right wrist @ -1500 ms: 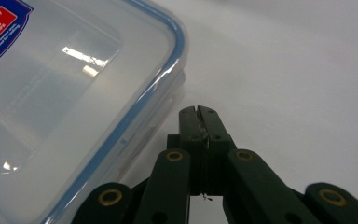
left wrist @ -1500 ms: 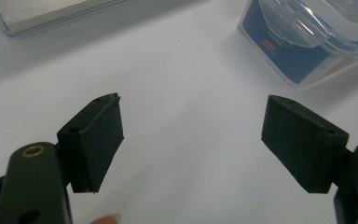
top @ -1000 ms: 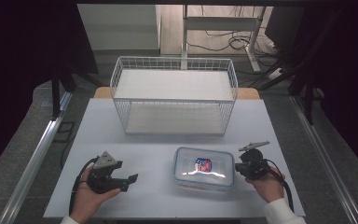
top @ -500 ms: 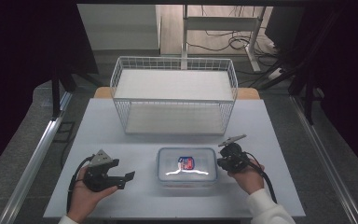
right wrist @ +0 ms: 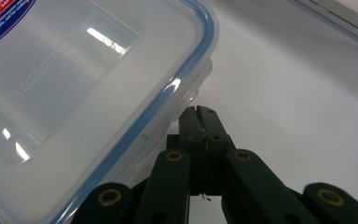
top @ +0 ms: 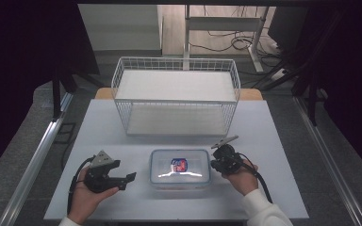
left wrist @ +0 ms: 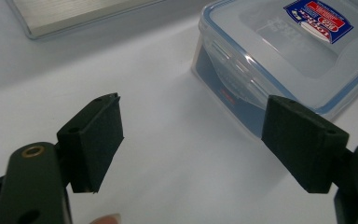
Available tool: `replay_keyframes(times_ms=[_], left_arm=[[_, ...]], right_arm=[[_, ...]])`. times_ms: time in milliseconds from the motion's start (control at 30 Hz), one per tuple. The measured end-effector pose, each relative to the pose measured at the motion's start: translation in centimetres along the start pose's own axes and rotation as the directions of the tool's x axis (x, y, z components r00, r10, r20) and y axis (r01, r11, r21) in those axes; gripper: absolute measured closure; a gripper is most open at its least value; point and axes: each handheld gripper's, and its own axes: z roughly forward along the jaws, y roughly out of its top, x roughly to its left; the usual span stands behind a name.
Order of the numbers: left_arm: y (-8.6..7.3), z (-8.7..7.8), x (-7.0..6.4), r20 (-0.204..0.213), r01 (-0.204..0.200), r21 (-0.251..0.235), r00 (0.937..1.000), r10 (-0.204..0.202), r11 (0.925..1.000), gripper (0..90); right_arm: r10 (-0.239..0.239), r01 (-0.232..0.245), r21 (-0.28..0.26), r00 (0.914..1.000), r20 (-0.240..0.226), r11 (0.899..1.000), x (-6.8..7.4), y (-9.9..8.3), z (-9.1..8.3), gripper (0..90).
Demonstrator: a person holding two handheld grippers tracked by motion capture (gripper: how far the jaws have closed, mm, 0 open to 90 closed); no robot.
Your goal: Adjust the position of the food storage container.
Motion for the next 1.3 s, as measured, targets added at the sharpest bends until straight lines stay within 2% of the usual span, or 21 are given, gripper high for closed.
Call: replay_keyframes(times_ms=[167, 367, 467, 600, 633, 667, 733, 767, 800, 833, 867, 900, 933, 967, 1000, 1100, 1200, 1300], left_arm=[[0.0, 0.0, 0.0, 0.000, -0.001, -0.004, 1.0000, 0.001, 1.0000, 20.4], [0.0, -0.1, 0.1, 0.001, 0.003, -0.006, 1.0000, -0.003, 1.0000, 20.3], [0.0, -0.2, 0.1, -0.002, 0.005, -0.009, 1.0000, -0.005, 0.9999, 20.4], [0.0, -0.3, 0.1, -0.001, 0.011, -0.013, 0.9999, -0.011, 0.9998, 20.4], [0.0, -0.3, 0.1, -0.001, 0.011, -0.013, 0.9999, -0.011, 0.9998, 20.4], [0.0, -0.2, 0.1, 0.001, 0.005, -0.012, 1.0000, -0.005, 0.9999, 20.3], [0.0, -0.2, 0.0, 0.002, 0.008, -0.013, 1.0000, -0.008, 0.9999, 20.3], [0.0, -0.2, 0.0, 0.002, 0.008, -0.013, 1.0000, -0.008, 0.9999, 20.3], [0.0, -0.2, 0.0, 0.003, 0.007, -0.012, 1.0000, -0.007, 0.9999, 20.3], [0.0, -0.2, 0.0, 0.003, 0.007, -0.012, 1.0000, -0.007, 0.9999, 20.3], [0.0, -0.2, 0.0, 0.002, 0.006, -0.011, 1.0000, -0.006, 0.9999, 20.3], [0.0, -0.2, 0.0, 0.002, 0.006, -0.011, 1.0000, -0.006, 0.9999, 20.3], [0.0, -0.2, 0.0, 0.002, 0.007, -0.013, 1.0000, -0.007, 0.9999, 20.3], [0.0, -0.2, 0.0, 0.002, 0.007, -0.013, 1.0000, -0.007, 0.9999, 20.3], [0.0, -0.3, 0.1, 0.004, 0.007, -0.015, 1.0000, -0.007, 0.9999, 20.3], [0.0, -0.2, 0.1, 0.007, 0.011, -0.014, 0.9999, -0.011, 0.9998, 20.1], [0.1, -0.2, 0.0, 0.003, 0.022, -0.018, 0.9997, -0.022, 0.9996, 19.4], [0.1, -0.3, 0.1, 0.003, 0.037, -0.021, 0.9993, -0.036, 0.9991, 18.6]], right_arm=[[-0.018, 0.018, 0.006, 0.9998, -0.003, 1.000, 0.7, 0.0, 0.2, 89.3], [-0.003, 0.003, -0.020, 0.9999, -0.016, 1.000, 0.2, -0.1, -0.6, 89.3], [0.024, -0.024, -0.060, 0.9997, -0.007, 0.998, -0.6, -0.6, -1.9, 89.2], [0.051, -0.054, -0.126, 0.9984, -0.025, 0.991, -1.2, -2.1, -3.3, 89.2], [0.051, -0.054, -0.126, 0.9984, -0.025, 0.991, -1.2, -2.1, -3.3, 89.2], [0.071, -0.077, -0.160, 0.9966, -0.042, 0.984, -1.5, -3.0, -4.1, 89.1], [0.087, -0.098, -0.196, 0.9943, -0.062, 0.976, -1.8, -3.7, -4.6, 89.0], [0.087, -0.098, -0.196, 0.9943, -0.062, 0.976, -1.8, -3.7, -4.6, 89.0], [0.116, -0.137, -0.233, 0.9880, -0.103, 0.963, -2.2, -4.4, -5.1, 87.5], [0.116, -0.137, -0.233, 0.9880, -0.103, 0.963, -2.2, -4.4, -5.1, 87.5], [0.113, -0.147, -0.273, 0.9838, -0.139, 0.951, -2.3, -4.6, -5.3, 74.6], [0.116, -0.155, -0.290, 0.9820, -0.149, 0.944, -2.3, -4.6, -5.3, 63.1], [0.123, -0.169, -0.312, 0.9789, -0.163, 0.935, -2.3, -4.4, -5.3, 53.8], [0.123, -0.169, -0.312, 0.9789, -0.163, 0.935, -2.3, -4.4, -5.3, 53.8], [0.131, -0.190, -0.336, 0.9730, -0.190, 0.923, -2.2, -4.3, -5.3, 40.8], [0.122, -0.193, -0.348, 0.9691, -0.214, 0.917, -2.0, -4.2, -5.3, 30.6], [0.124, -0.205, -0.351, 0.9629, -0.240, 0.914, -2.0, -4.2, -5.3, 26.7], [0.115, -0.194, -0.352, 0.9658, -0.232, 0.916, -1.9, -4.1, -5.3, 24.1]])
